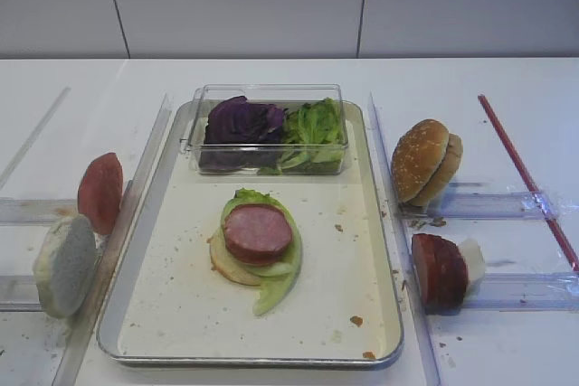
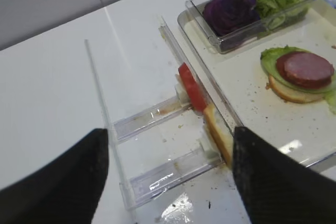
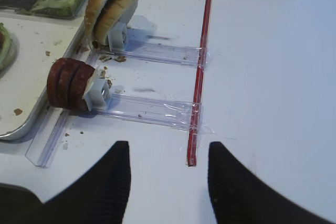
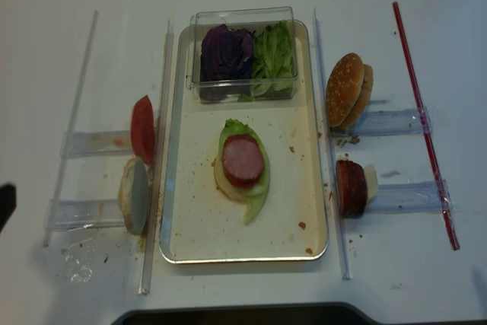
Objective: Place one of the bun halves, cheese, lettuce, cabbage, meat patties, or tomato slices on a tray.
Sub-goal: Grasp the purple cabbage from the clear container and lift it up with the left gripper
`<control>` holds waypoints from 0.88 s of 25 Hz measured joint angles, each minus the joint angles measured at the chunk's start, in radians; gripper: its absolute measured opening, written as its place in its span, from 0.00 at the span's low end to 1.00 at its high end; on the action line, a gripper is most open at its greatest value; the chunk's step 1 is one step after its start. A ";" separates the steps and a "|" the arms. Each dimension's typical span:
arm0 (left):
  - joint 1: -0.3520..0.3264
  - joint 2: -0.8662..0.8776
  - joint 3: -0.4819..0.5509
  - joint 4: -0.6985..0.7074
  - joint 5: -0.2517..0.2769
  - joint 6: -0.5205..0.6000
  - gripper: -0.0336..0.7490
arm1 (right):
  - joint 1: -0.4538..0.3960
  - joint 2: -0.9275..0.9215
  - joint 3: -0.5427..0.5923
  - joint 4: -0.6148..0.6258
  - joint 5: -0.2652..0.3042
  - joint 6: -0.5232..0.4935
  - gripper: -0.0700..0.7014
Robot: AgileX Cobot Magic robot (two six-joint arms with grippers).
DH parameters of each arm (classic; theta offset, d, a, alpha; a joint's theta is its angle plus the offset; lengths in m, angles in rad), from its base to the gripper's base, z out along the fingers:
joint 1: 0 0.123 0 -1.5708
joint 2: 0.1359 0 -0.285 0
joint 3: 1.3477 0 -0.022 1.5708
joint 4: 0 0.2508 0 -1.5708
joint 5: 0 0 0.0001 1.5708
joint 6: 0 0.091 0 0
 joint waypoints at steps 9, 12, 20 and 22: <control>-0.160 0.500 -0.268 0.083 -0.032 -0.011 0.62 | 0.000 0.000 0.000 0.000 0.000 0.000 0.55; -0.171 0.666 -0.360 0.084 -0.040 -0.057 0.62 | 0.000 0.000 0.000 0.000 0.000 0.002 0.55; -0.173 1.035 -0.636 0.080 -0.055 -0.163 0.62 | 0.000 0.000 0.000 0.000 0.000 0.002 0.55; -0.173 1.113 -0.700 0.078 -0.055 -0.163 0.62 | 0.000 0.000 0.000 0.000 0.000 0.002 0.55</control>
